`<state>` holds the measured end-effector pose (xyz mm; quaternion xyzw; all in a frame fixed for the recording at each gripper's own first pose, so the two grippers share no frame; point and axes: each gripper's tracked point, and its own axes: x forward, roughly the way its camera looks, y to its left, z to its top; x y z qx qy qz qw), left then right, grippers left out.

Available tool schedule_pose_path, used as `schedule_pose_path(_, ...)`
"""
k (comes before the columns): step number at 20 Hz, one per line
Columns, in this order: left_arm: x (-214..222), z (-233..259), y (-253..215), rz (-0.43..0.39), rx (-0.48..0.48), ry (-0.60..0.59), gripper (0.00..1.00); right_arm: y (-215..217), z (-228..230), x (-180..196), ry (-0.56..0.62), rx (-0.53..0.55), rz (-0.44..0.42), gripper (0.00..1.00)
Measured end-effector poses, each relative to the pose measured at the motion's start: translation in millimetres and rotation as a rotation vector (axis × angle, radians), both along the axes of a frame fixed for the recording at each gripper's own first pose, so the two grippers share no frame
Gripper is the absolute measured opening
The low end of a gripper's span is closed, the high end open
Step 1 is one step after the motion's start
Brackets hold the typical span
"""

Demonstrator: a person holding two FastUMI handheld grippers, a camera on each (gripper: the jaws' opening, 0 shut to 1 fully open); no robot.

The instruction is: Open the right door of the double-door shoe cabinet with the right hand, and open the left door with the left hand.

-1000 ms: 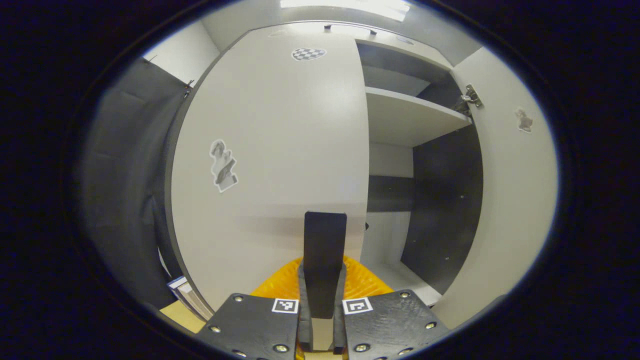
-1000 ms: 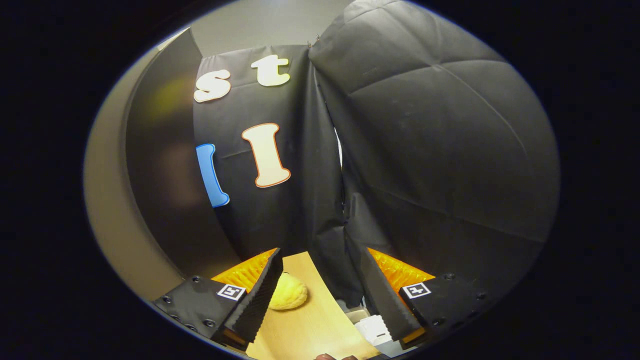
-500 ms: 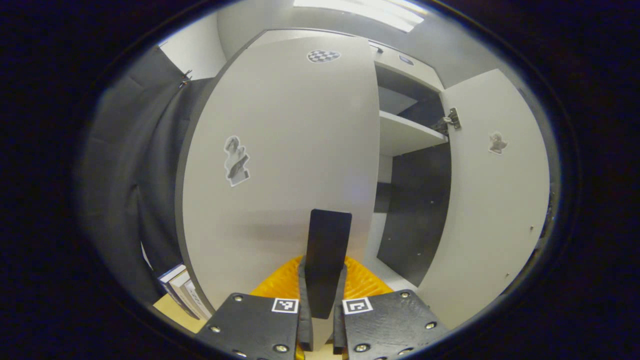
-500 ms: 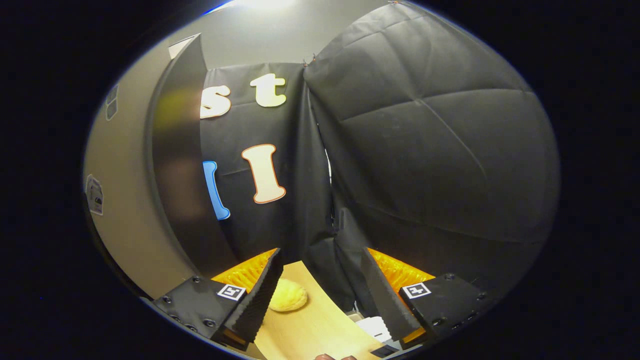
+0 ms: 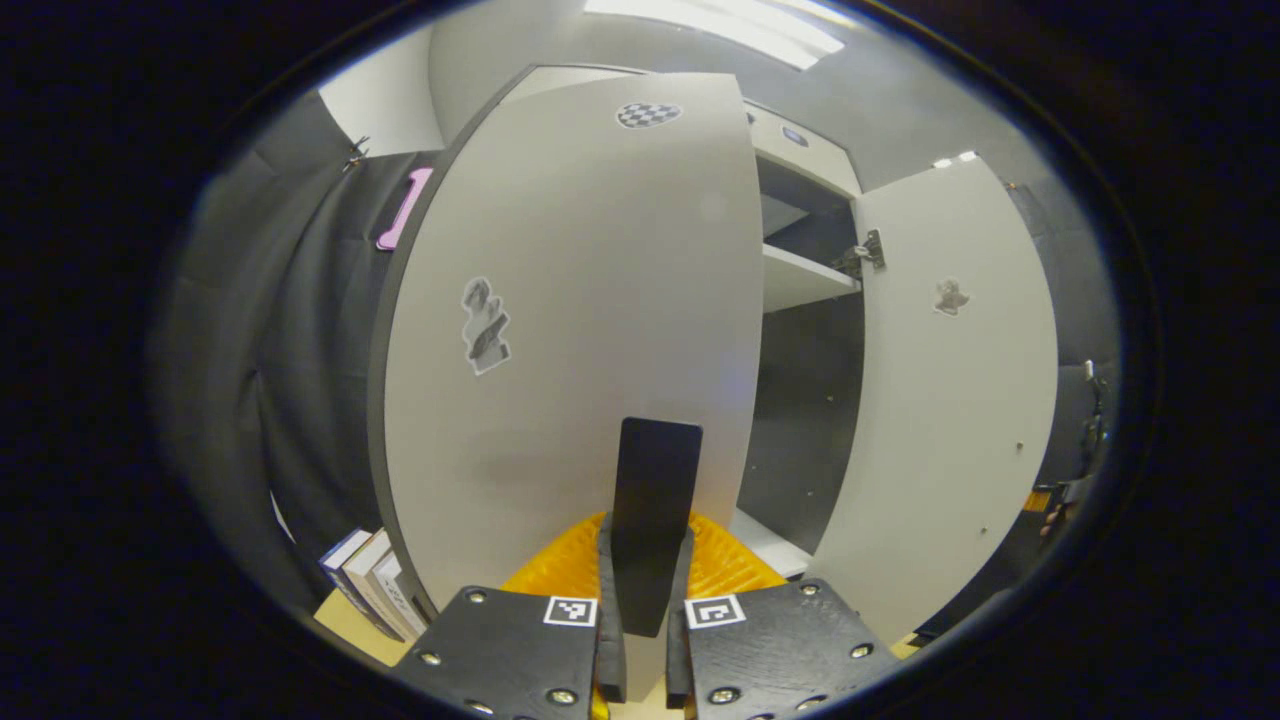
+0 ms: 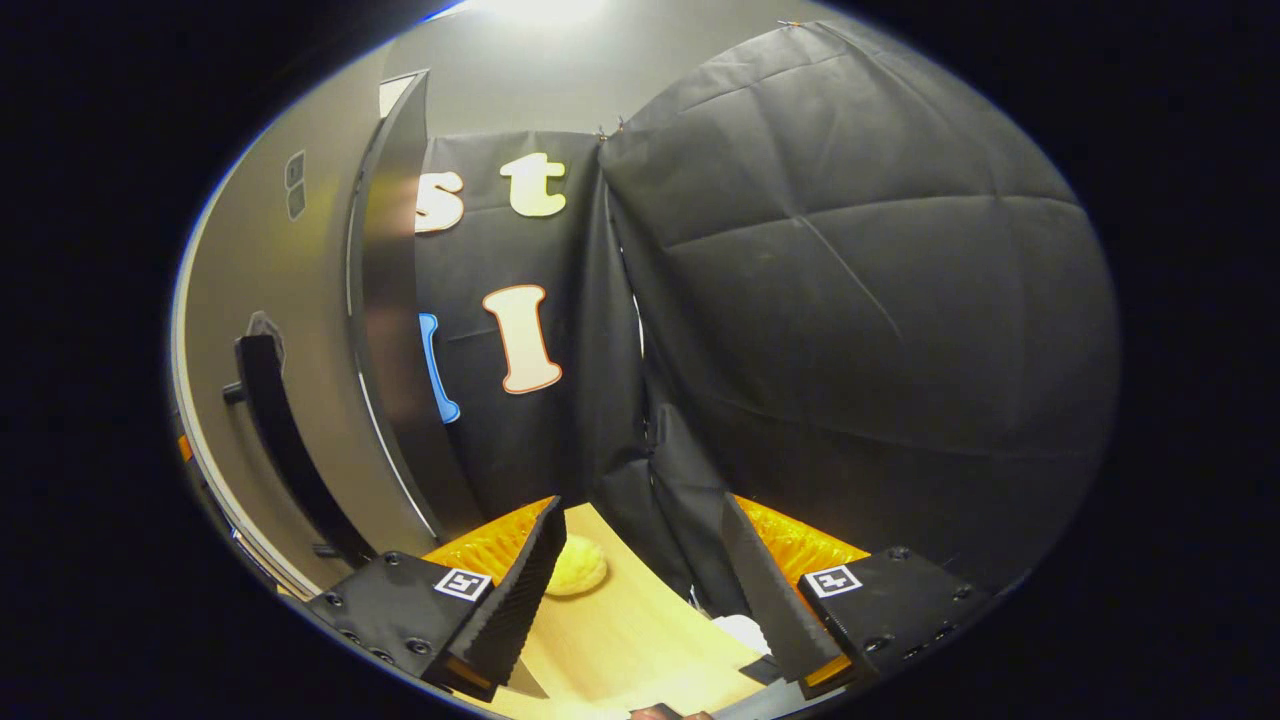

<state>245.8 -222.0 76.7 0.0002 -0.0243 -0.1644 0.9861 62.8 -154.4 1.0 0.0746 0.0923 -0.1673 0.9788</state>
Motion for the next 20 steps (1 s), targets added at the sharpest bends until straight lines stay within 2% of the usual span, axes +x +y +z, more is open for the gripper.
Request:
schedule_pose_path(1,-2.4,0.0,1.0,-0.008,0.001,-0.001,0.18,1.4,1.0,-6.5,-0.005,0.008,-0.007,0.92)
schedule_pose_path(2,-4.3,-0.7,2.4,-0.013,0.001,-0.002,0.17,2.6,0.3,-12.4,-0.009,0.014,-0.014,0.98)
schedule_pose_path(7,-13.0,1.5,12.3,-0.033,-0.007,-0.006,0.18,10.6,-0.7,-36.3,-0.015,0.02,-0.039,0.98)
schedule_pose_path(12,-24.3,1.9,23.6,-0.037,-0.005,-0.014,0.17,31.3,-13.4,-47.4,-0.001,0.064,-0.025,0.98)
schedule_pose_path(13,-27.4,2.9,25.8,-0.038,-0.002,-0.014,0.17,34.5,-16.6,-48.5,0.008,0.065,-0.02,0.92)
schedule_pose_path(20,-43.1,5.8,49.4,-0.017,-0.007,-0.025,0.17,49.3,-23.1,-61.2,0.026,0.065,0.003,0.92)
